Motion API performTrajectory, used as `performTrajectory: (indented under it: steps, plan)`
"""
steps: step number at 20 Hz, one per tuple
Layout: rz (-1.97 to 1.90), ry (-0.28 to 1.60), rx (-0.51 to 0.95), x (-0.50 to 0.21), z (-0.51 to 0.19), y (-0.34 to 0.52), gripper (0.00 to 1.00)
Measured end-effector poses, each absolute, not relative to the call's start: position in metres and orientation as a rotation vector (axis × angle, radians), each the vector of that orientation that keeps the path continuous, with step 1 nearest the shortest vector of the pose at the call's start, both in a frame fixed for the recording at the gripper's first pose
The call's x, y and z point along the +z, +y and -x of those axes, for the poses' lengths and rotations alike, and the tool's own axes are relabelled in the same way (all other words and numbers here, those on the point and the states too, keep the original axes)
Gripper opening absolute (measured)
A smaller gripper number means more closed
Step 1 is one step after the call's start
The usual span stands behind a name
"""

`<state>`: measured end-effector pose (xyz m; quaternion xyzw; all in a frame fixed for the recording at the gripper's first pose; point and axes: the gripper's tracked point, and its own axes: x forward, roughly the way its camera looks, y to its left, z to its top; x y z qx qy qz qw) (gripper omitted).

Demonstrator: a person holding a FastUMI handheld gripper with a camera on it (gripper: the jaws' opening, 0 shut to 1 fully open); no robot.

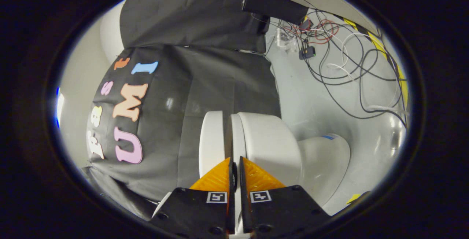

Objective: Open the toilet lid.

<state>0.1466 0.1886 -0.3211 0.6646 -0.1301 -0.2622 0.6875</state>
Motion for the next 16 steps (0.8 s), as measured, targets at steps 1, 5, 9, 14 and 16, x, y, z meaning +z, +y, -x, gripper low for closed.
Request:
performTrajectory:
  steps: [1,5,9,14,16]
  plan:
    - [-1.509,-0.278,-0.579,-0.322,-0.150,0.189,0.09]
    - [-1.519,-0.277,-0.574,-0.321,-0.150,0.186,0.08]
    - [-1.444,-0.262,-0.579,-0.319,-0.150,0.194,0.08]
    - [-1.352,-0.267,-0.611,-0.315,-0.147,0.199,0.08]
    - [-1.307,-0.274,-0.604,-0.307,-0.146,0.202,0.08]
